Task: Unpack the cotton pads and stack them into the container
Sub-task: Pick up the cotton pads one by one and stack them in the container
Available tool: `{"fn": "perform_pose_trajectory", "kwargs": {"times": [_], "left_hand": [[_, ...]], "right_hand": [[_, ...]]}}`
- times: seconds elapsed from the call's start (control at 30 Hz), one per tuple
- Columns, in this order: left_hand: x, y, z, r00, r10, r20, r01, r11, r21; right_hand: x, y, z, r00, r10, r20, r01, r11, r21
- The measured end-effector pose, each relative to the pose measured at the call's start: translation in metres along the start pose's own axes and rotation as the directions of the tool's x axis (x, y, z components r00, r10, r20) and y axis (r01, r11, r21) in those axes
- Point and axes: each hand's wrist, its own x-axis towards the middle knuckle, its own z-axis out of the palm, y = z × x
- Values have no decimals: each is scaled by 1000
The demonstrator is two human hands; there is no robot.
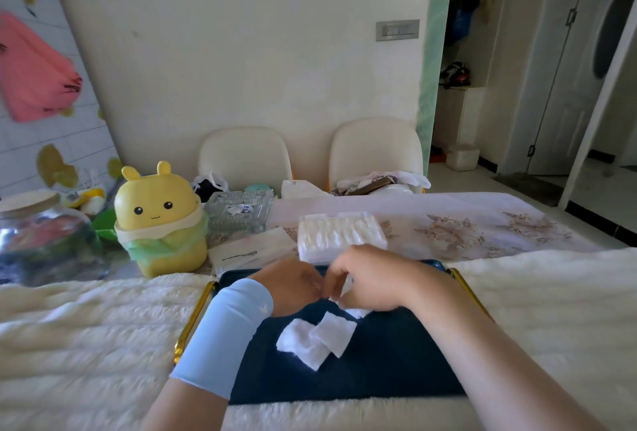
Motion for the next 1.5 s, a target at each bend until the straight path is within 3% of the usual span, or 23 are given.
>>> {"fn": "perform_pose_trajectory", "kwargs": {"times": [0.13,0.4,0.5,0.7,0.87,0.93,1.03,1.13,1.2,1.33,1.5], "left_hand": [[-17,-20,9,985,-15,172,9,999,34],[-26,-42,27,995,53,81,-50,998,-40],[-29,-43,28,998,36,45,-34,998,-46],[-26,-44,30,1000,20,2,-20,997,-79],[-19,-47,33,998,17,-65,-36,952,-304],[-13,-49,35,989,-40,-144,-46,835,-549],[-9,-46,36,965,-187,-185,-67,504,-861],[-11,-38,35,948,-304,-98,-41,189,-981],[-13,-33,34,946,-319,-50,-34,56,-998],[-12,-27,37,941,-334,-58,-53,24,-998],[-15,-22,37,971,-225,-79,-84,-14,-996]], "right_hand": [[2,-11,21,990,-18,139,37,990,-133],[5,-12,30,993,-1,122,28,976,-216],[3,-8,24,999,8,37,-3,991,-133],[0,2,14,983,-58,-173,88,982,169],[0,3,12,969,-22,-245,121,911,395],[0,3,13,964,30,-264,106,866,488],[3,5,11,932,152,-329,89,785,614],[4,2,8,902,261,-343,100,648,755],[2,-1,7,903,290,-318,93,591,801],[-1,-8,9,909,281,-308,51,658,752],[1,-15,15,915,233,-331,49,748,662]]}}
